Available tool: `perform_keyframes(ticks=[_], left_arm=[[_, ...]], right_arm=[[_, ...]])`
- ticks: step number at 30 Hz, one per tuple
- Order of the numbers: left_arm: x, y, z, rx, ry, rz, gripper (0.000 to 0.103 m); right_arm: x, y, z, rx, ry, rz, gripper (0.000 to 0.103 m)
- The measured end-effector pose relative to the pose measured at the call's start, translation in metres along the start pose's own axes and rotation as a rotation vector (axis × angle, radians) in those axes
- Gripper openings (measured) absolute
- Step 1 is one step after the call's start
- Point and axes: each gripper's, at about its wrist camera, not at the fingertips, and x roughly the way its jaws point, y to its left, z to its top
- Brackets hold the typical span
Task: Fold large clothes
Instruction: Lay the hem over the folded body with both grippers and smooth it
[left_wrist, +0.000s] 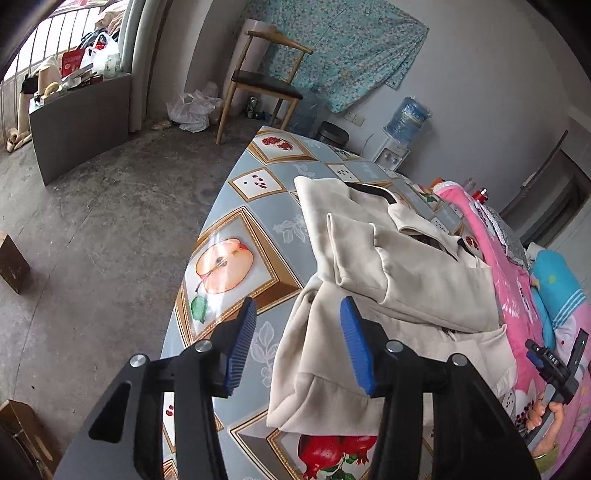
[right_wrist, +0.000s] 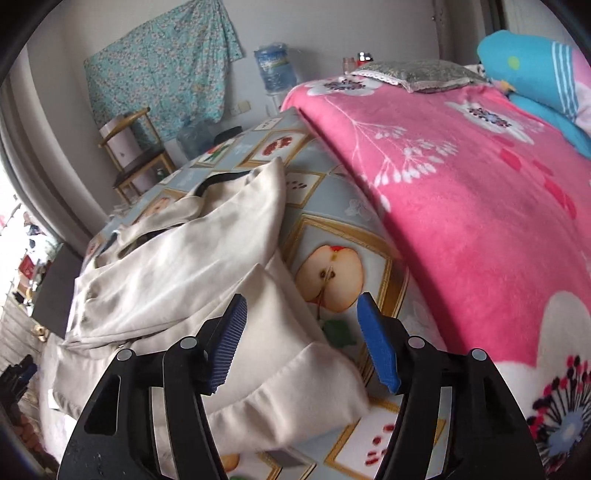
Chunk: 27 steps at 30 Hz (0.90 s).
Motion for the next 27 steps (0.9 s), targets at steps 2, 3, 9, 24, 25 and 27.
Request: perform_keyframes(ticks=[2,3,9,24,25,27], left_arm=[[-0.001,-0.013,-0.008,0.054,0.016,-0.003,0.046],[0.002,-0.023,-0.015,0.097,0.036,-0.009,0.046],[0.040,-0.070,-0.051,0.310,0.144,0.111,0.047],[0.064,-0.069,-0.059,0.390,0.075,0.173,0.004],[0.061,-0.072,-0.059,0.410,0.061,0.182,0.003],[0.043,-0.078,-0.057,0.431,-0.002,0.194,0.003]], right_arm=[[-0.008,0.013,-0.004,-0.022,0.017,0.077,0.063],[-0.007,0.024,-0.004,-0.044,0.036,0.118,0.065],[0.023,0.134,-0.029,-0.311,0.241,0.308,0.067],[0.061,0.202,-0.050,-0.519,0.238,0.154,0.005],[0.051,0.207,-0.045,-0.525,0.198,0.150,0.005],[0.032,0.217,-0.038,-0.548,0.110,0.150,0.004]])
